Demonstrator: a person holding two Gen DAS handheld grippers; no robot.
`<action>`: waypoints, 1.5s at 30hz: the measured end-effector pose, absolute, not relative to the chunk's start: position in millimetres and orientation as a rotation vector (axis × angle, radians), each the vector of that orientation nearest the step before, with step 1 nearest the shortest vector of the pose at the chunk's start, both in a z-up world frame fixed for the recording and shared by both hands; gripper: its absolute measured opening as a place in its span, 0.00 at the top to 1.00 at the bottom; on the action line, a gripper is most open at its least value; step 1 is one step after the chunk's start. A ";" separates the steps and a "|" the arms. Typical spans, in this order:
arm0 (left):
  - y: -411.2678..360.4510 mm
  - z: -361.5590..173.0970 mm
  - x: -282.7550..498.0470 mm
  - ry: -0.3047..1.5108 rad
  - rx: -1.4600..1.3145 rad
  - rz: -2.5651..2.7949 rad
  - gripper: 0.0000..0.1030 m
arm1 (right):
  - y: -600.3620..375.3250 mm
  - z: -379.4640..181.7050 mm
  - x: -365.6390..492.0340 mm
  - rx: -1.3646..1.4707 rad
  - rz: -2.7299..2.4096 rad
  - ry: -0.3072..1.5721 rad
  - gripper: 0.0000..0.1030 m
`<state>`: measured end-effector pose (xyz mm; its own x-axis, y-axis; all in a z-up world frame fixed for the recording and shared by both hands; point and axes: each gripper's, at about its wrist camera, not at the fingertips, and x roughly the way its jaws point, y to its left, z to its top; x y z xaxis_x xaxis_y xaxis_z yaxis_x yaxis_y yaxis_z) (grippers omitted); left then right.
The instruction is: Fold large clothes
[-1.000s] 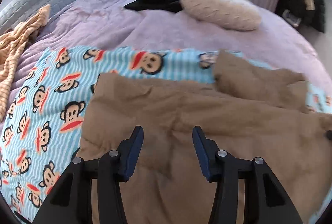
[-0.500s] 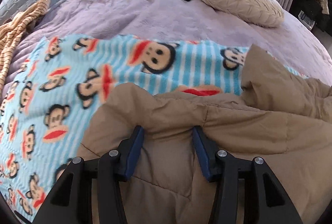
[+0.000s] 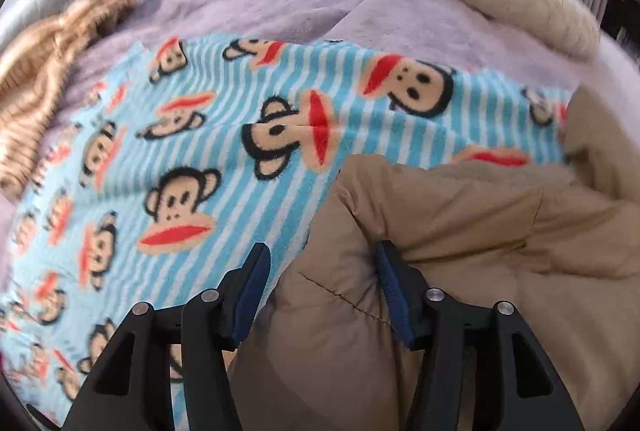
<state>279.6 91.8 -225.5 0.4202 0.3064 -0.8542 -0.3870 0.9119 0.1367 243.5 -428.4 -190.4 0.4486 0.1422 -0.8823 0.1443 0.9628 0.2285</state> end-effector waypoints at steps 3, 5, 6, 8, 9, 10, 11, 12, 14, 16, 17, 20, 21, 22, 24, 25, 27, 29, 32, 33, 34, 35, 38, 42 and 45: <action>83.3 -208.0 275.4 1.057 -0.032 0.472 0.45 | -432.3 -186.5 243.6 0.339 -0.022 1.117 0.96; 78.1 -190.8 263.7 1.055 -0.012 0.452 0.45 | -433.0 -174.7 236.3 0.345 -0.012 1.107 0.96; 75.1 -184.2 257.1 1.055 -0.003 0.437 0.45 | -432.6 -167.4 230.5 0.334 -0.001 1.100 0.96; 70.0 -172.7 239.6 1.059 0.014 0.414 0.45 | -431.8 -155.2 216.8 0.322 0.018 1.086 0.96; 66.1 -170.1 228.6 1.073 0.019 0.407 0.45 | -432.2 -149.6 207.5 0.328 0.026 1.077 0.96; 63.2 -168.2 218.9 1.092 0.018 0.400 0.45 | -433.5 -145.5 196.7 0.351 0.034 1.072 0.96; 59.9 -167.7 208.8 1.114 0.012 0.390 0.45 | -434.7 -144.0 188.3 0.378 0.038 1.072 0.96; 56.3 -168.0 197.6 1.136 0.001 0.377 0.45 | -435.4 -143.5 177.3 0.414 0.041 1.076 0.96; 48.1 -168.6 176.7 1.167 -0.019 0.356 0.45 | -435.7 -144.0 155.2 0.461 0.051 1.089 0.96; 37.6 -169.9 155.1 1.186 -0.038 0.338 0.45 | -432.9 -147.0 129.8 0.478 0.062 1.105 0.96; 33.1 -171.1 146.4 1.196 -0.042 0.338 0.45 | -431.5 -149.0 120.5 0.478 0.066 1.113 0.96; 22.0 -174.3 124.3 1.219 -0.049 0.334 0.45 | -425.0 -157.2 89.8 0.499 0.083 1.141 0.96; 19.0 -175.4 117.6 1.227 -0.053 0.332 0.45 | -422.7 -160.5 81.2 0.508 0.090 1.153 0.96; 16.5 -175.9 111.8 1.235 -0.062 0.331 0.45 | -421.0 -163.7 74.6 0.517 0.096 1.163 0.96; 13.6 -175.8 104.2 1.236 -0.074 0.334 0.45 | -416.9 -170.2 65.1 0.534 0.110 1.185 0.96; 12.9 -176.1 100.3 1.233 -0.080 0.341 0.44 | -414.9 -174.3 62.5 0.540 0.114 1.199 0.96; 13.6 -177.8 94.9 1.236 -0.098 0.352 0.21 | -411.8 -180.9 59.4 0.558 0.117 1.216 0.96; 15.6 -176.4 91.1 1.209 -0.105 0.361 0.09 | -407.8 -186.4 55.8 0.578 0.120 1.235 0.96; 15.9 -179.6 87.9 1.212 -0.091 0.340 0.09 | -399.2 -188.5 49.7 0.578 0.134 1.242 0.96; 16.1 -180.8 87.3 1.216 -0.092 0.332 0.09 | -396.1 -188.8 47.3 0.574 0.136 1.242 0.96; 16.3 -182.4 86.3 1.219 -0.093 0.318 0.09 | -393.7 -189.2 46.5 0.573 0.135 1.244 0.96; 16.4 -183.7 85.4 1.220 -0.092 0.304 0.09 | -391.5 -189.9 45.4 0.575 0.132 1.246 0.96; 16.8 -188.0 83.1 1.228 -0.095 0.264 0.09 | -385.1 -191.6 39.0 0.589 0.119 1.251 0.96; 15.6 -194.4 82.6 1.251 -0.088 0.216 0.09 | -371.7 -190.9 32.8 0.605 0.109 1.249 0.85; 17.3 -196.0 82.8 1.261 -0.083 0.190 0.09 | -366.5 -188.6 28.4 0.612 0.087 1.234 0.42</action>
